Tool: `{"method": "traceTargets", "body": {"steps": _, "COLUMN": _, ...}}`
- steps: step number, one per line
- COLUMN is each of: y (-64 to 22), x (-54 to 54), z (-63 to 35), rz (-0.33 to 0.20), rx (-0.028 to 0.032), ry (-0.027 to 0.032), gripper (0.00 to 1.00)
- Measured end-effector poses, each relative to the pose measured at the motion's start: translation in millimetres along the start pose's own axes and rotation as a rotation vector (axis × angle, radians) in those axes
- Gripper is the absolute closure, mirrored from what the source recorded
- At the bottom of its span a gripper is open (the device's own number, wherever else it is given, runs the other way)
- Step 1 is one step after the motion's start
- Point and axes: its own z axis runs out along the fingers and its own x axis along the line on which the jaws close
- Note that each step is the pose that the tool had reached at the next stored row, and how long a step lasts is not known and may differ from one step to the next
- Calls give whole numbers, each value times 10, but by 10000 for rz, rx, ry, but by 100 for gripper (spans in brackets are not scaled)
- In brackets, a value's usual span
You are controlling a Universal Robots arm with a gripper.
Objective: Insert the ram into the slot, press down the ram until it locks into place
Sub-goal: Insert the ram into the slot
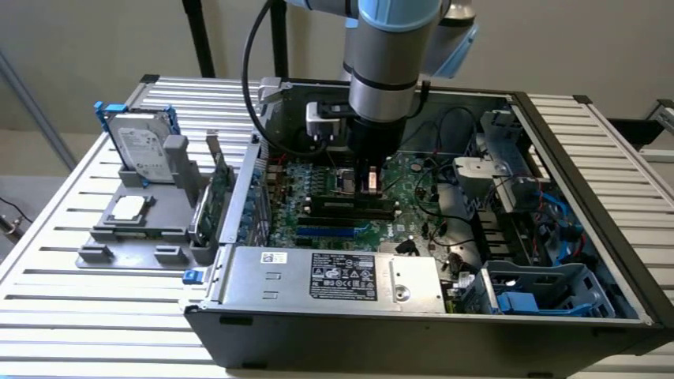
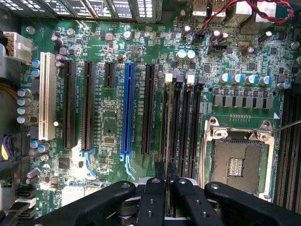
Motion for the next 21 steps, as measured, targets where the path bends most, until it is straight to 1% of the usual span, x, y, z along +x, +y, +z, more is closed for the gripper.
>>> {"method": "traceTargets", "body": {"steps": 21, "y": -6, "x": 12, "z": 18, "rz": 90, "rx": 2, "ry": -2, "gripper": 87}}
